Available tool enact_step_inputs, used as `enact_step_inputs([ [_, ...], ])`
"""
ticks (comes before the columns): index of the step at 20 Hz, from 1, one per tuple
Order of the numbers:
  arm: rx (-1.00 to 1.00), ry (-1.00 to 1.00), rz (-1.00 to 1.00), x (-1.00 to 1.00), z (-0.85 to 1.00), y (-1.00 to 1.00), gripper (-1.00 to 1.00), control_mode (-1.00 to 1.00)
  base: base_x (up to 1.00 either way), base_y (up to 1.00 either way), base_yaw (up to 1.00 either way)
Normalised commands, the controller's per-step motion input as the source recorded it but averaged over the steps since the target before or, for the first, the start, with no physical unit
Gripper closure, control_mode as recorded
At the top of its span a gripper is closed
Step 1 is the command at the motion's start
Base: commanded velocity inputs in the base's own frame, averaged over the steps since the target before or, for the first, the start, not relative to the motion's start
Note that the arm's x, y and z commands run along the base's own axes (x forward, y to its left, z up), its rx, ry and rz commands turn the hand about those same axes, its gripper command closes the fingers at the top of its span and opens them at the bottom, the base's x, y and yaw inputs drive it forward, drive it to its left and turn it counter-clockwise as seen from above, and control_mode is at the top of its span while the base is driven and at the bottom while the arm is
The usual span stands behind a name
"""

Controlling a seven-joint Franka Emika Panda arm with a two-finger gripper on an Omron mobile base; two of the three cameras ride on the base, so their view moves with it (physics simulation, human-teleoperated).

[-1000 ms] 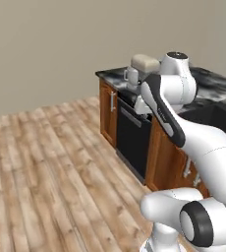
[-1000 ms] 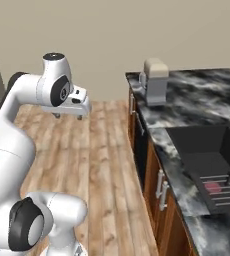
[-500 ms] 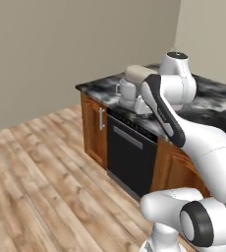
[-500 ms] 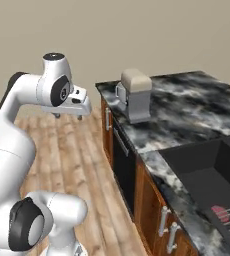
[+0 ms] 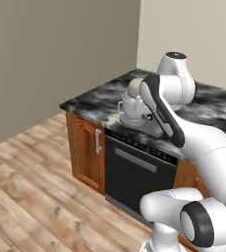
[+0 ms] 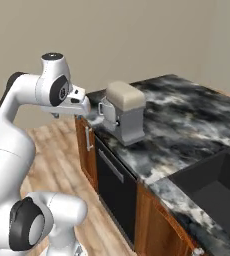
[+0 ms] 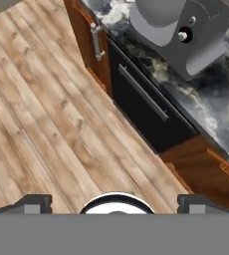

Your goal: Navigate to the dishwasher.

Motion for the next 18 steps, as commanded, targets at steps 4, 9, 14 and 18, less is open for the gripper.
enact_step_inputs([
  [4, 0.00, 0.00, 0.00, 0.00, 0.00, 0.00, -1.00, 1.00, 0.83, 0.60, -0.51],
  [9, 0.00, 0.00, 0.00, 0.00, 0.00, 0.00, -1.00, 1.00, 0.72, 0.46, -0.57],
  [14, 0.00, 0.00, 0.00, 0.00, 0.00, 0.00, -1.00, 1.00, 0.59, 0.38, -0.57],
  [18, 0.00, 0.00, 0.00, 0.00, 0.00, 0.00, -1.00, 1.00, 0.63, 0.29, -0.57],
])
